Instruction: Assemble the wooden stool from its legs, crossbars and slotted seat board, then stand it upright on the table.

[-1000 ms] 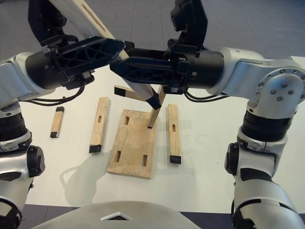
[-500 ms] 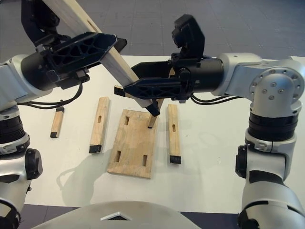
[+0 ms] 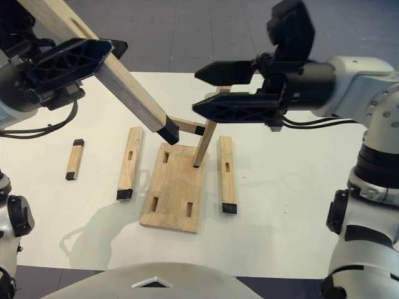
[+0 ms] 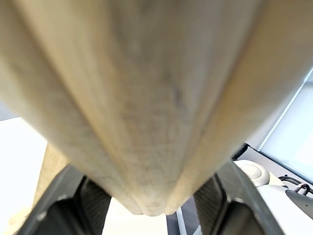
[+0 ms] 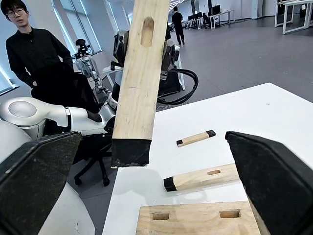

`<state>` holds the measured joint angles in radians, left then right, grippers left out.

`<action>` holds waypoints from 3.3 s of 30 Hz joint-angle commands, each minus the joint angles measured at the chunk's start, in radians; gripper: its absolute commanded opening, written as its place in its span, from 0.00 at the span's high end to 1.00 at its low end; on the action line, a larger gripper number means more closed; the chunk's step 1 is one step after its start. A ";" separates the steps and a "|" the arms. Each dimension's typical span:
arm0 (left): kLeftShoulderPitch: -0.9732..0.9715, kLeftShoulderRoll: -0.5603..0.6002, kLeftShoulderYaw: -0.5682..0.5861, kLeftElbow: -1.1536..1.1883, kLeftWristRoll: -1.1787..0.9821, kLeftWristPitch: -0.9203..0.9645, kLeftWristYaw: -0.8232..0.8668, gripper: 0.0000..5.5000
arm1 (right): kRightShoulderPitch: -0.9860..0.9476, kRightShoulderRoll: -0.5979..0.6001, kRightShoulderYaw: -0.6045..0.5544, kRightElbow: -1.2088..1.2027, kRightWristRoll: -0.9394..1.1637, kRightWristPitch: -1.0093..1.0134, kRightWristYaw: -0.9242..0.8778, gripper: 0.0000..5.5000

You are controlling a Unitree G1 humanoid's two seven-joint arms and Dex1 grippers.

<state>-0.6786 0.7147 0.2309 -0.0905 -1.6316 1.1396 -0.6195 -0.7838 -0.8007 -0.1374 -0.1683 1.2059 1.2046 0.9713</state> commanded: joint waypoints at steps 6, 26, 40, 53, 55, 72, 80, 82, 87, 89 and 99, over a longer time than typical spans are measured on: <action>-0.028 0.042 0.079 -0.019 -0.005 -0.018 0.002 0.63 | 0.555 -0.010 0.170 -0.515 -0.126 -0.053 -0.209 0.00; 0.029 -0.016 0.021 -0.182 0.150 -0.078 0.129 0.63 | 0.745 -0.133 0.635 -0.413 -1.040 -0.676 -0.216 0.00; 0.236 0.020 0.114 -0.337 0.133 -0.107 0.170 0.63 | 0.680 -0.107 0.485 -0.430 -0.929 -0.590 -0.079 0.00; 0.667 0.200 0.127 -0.426 0.638 -0.395 -0.319 0.63 | 0.580 -0.051 0.378 -0.317 -0.909 -0.555 -0.082 0.00; 0.674 0.166 0.105 -0.397 0.702 -0.453 -0.323 0.63 | 0.574 -0.053 0.377 -0.311 -0.910 -0.557 -0.076 0.00; 0.714 -0.055 -0.094 -0.232 0.971 -0.659 -0.267 0.63 | 0.497 -0.052 0.388 -0.269 -0.923 -0.580 -0.018 0.00; 0.669 -0.111 -0.152 -0.125 1.019 -0.708 -0.300 0.63 | 0.471 -0.041 0.399 -0.249 -0.939 -0.593 0.009 0.00; 0.670 -0.115 -0.160 -0.118 1.022 -0.713 -0.308 0.63 | 0.466 -0.038 0.399 -0.246 -0.941 -0.594 0.013 0.00; 0.659 -0.044 -0.177 -0.106 1.042 -0.693 -0.374 0.63 | 0.466 -0.029 0.393 -0.251 -0.940 -0.586 0.002 0.00; 0.644 -0.034 -0.175 -0.103 1.042 -0.689 -0.385 0.63 | 0.465 -0.025 0.394 -0.252 -0.941 -0.584 0.000 0.00; 0.692 -0.076 -0.218 -0.108 1.055 -0.686 -0.372 0.63 | 0.461 -0.018 0.395 -0.263 -0.943 -0.580 -0.008 0.00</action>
<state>-0.0148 0.6511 0.0510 -0.2121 -0.5934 0.4269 -0.9837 -0.3028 -0.8231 0.2566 -0.4212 0.2749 0.6150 0.9694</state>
